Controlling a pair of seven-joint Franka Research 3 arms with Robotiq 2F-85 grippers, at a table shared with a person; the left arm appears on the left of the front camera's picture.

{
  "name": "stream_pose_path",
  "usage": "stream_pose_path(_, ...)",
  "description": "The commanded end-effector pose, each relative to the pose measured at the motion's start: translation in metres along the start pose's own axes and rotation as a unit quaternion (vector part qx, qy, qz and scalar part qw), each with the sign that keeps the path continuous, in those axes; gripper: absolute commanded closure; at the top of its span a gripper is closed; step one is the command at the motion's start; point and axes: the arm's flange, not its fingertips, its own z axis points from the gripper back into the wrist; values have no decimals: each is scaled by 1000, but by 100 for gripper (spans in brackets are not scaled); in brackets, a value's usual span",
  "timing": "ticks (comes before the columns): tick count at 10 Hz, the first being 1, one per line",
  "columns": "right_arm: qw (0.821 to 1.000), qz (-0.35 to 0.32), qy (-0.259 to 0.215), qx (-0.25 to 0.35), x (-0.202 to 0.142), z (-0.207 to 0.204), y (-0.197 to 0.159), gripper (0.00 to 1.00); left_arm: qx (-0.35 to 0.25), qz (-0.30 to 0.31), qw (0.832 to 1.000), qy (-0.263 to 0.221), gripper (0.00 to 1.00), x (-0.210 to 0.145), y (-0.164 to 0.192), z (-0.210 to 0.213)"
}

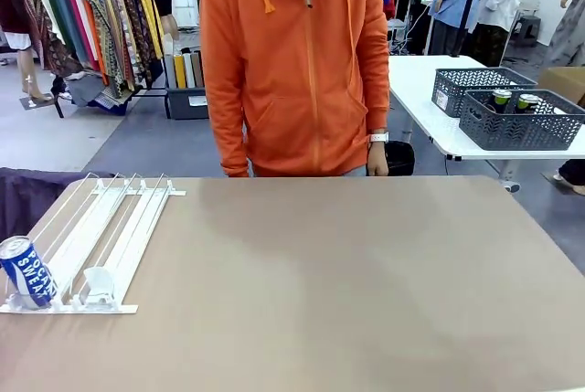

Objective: Retrieve and store the cans from the dispenser.
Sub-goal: Pick up one can from the Automatic Can Dispenser and place it in the middle of the table.

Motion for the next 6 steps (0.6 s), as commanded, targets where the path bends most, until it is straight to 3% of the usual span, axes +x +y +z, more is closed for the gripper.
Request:
stream_pose_path(1, 1000, 14, -7, 13, 3, -1, 3, 0, -66, -83, 994, 11, 100, 53, -53, -39)
stream_pose_path(3, 1000, 14, -7, 13, 3, -1, 3, 0, -135, -165, 974, 77, 100, 100, -149, -108)
stream_pose_path(4, 1000, 14, -7, 13, 3, -1, 3, 0, -152, -188, 966, 91, 100, 106, -196, -136)
stream_pose_path(5, 1000, 14, -7, 13, 3, -1, 3, 0, -152, -218, 958, 109, 100, 106, -244, -169)
stream_pose_path(6, 1000, 14, -7, 13, 3, -1, 3, 0, -112, -235, 959, 109, 100, 103, -285, -208)
